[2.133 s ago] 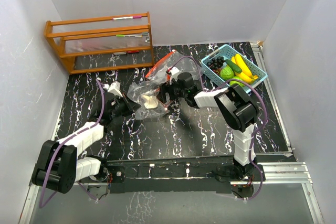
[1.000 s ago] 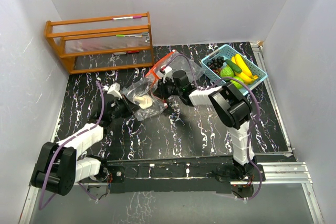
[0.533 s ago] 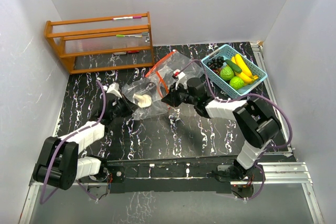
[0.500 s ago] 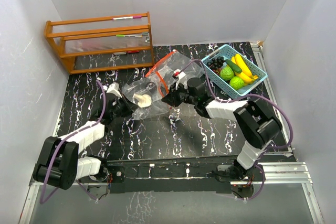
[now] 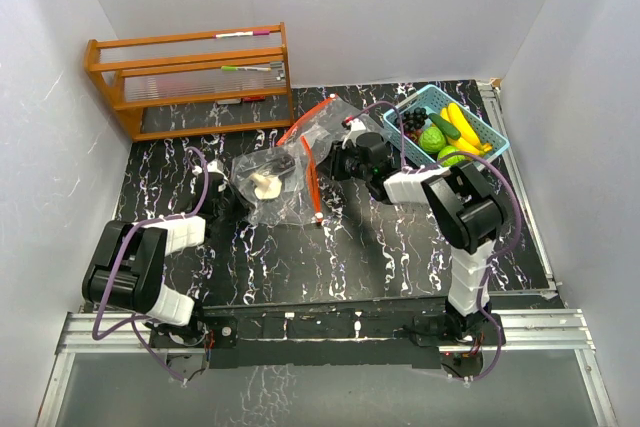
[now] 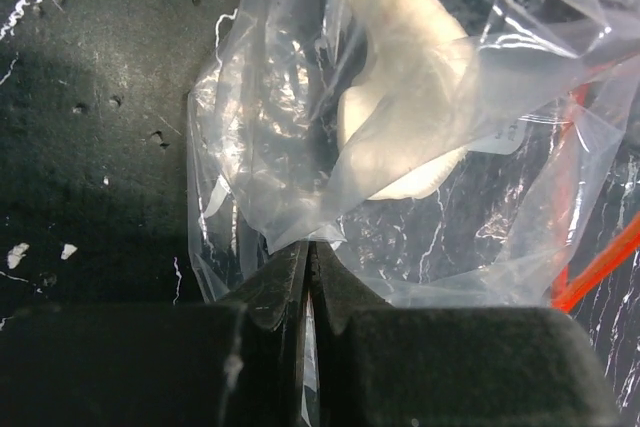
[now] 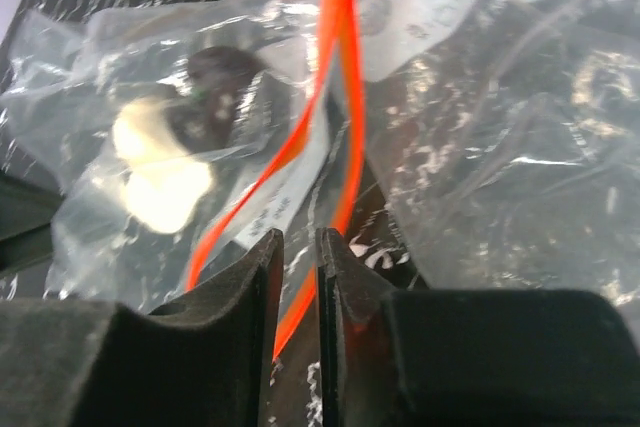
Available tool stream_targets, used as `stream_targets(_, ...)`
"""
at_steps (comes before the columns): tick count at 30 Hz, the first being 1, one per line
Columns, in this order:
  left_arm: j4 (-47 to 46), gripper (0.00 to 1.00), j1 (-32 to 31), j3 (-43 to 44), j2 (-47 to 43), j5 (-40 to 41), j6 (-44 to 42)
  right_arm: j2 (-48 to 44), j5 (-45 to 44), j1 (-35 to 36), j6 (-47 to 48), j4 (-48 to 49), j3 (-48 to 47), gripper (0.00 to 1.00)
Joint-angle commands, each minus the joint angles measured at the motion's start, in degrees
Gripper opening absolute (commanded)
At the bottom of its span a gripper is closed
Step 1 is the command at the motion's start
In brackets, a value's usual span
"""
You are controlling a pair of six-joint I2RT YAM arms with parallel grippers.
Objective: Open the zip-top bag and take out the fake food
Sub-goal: Pick up the fake vegetable from the zipper food storage bag.
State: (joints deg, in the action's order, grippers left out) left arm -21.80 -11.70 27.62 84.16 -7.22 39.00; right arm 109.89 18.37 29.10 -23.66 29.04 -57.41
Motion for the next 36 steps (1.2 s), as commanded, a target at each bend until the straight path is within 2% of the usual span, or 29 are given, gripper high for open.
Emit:
stream_targets(1,0.4,0.0,0.5,2.0,-0.7,0.1,-0.7,3.8,0.7,-0.6,-4.6,5.3,-5.0,0.19)
stream_targets(8,0.8,0.0,0.5,2.3,-2.8,-1.5,-0.9,9.6,6.1,-0.5,-10.5,10.0,-7.9,0.18)
stream_targets(20,-0.2,0.0,0.5,2.3,-5.0,-4.7,-0.4,13.5,10.2,3.0,-8.9,8.7,-13.2,0.18)
stream_targets(28,-1.9,0.0,0.5,1.7,-5.3,-6.2,0.1,18.8,13.1,3.2,-11.4,12.3,-17.6,0.19)
stream_targets(31,-2.2,0.0,0.4,1.7,-5.5,-6.5,0.0,21.5,16.1,3.3,-13.2,13.2,-20.3,0.25)
stream_targets(36,-1.6,0.0,0.5,1.9,-5.5,-6.1,-0.7,22.9,16.9,4.5,-11.2,11.5,-21.5,0.46)
